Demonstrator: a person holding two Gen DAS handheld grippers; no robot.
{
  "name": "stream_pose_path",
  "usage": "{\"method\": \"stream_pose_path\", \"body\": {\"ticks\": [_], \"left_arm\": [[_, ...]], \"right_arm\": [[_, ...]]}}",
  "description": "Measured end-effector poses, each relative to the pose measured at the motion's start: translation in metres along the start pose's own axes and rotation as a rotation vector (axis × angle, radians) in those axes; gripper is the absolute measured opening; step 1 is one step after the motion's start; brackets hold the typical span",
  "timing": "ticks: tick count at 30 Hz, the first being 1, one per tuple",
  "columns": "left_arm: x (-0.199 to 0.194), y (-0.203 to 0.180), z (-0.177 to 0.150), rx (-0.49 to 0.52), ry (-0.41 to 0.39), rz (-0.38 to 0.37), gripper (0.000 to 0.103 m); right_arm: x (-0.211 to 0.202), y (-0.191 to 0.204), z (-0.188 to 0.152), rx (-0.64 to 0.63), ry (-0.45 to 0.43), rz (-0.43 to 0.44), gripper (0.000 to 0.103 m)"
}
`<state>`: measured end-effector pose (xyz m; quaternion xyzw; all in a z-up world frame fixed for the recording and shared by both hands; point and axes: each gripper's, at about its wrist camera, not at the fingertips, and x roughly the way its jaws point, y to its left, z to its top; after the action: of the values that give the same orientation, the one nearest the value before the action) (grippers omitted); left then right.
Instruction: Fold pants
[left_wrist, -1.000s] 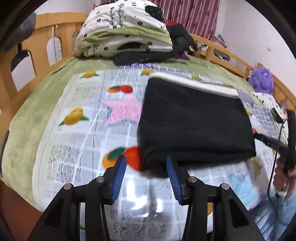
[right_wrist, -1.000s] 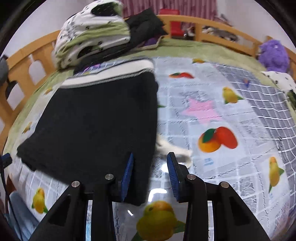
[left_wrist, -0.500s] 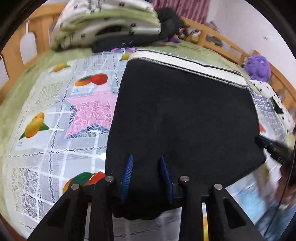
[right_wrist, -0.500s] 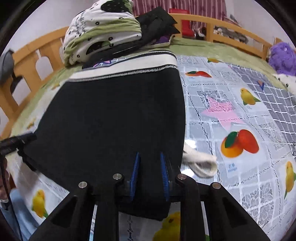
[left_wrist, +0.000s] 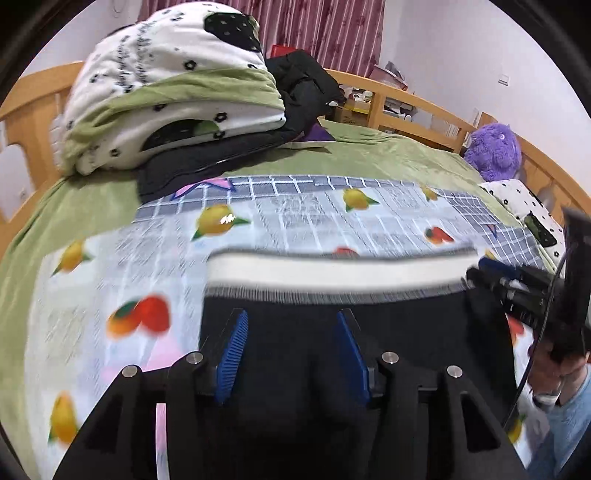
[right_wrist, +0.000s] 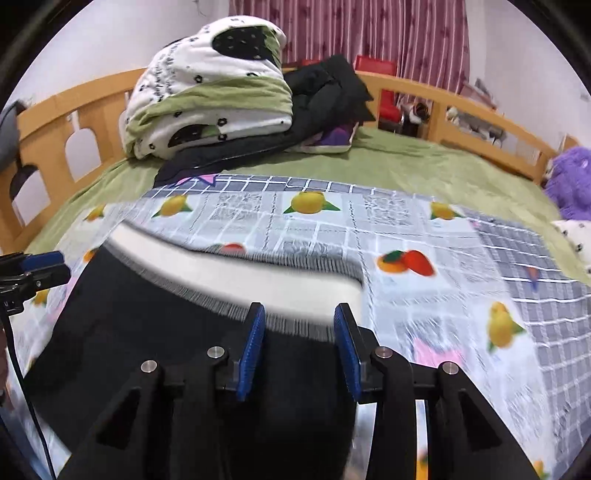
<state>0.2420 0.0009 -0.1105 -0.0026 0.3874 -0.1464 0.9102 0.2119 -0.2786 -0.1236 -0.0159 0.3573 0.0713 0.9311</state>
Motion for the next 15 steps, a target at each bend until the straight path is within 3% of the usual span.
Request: {"method": "stream_pose_path", "body": {"ticks": [3, 4, 6, 10, 13, 15], "left_arm": [[0.058, 0.006, 0.003, 0.024, 0.118, 0.079, 0.048], [0.073, 0.009, 0.000, 0.023, 0.147, 0.071, 0.049], [0.074, 0.012, -0.002, 0.005, 0.122, 0.051, 0.049], [0.073, 0.016, -0.005, -0.010, 0.108, 0.032, 0.049], [0.049, 0.014, -0.011, -0.002, 0.121, 0.033, 0.049], [0.027, 0.011, -0.026, 0.030, 0.171, -0.014, 0.049]], "right_arm": [[0.044, -0.006, -0.003, -0.017, 0.052, -0.032, 0.036], [0.050, -0.010, -0.004, -0.005, 0.045, -0.027, 0.037], [0.057, -0.022, -0.002, 0.040, 0.048, 0.019, 0.037], [0.065, -0.021, 0.003, 0.036, 0.065, -0.002, 0.037], [0.056, -0.020, 0.001, 0.037, 0.060, 0.000, 0.040], [0.034, -0.024, -0.005, 0.065, 0.054, 0.026, 0.041]]}}
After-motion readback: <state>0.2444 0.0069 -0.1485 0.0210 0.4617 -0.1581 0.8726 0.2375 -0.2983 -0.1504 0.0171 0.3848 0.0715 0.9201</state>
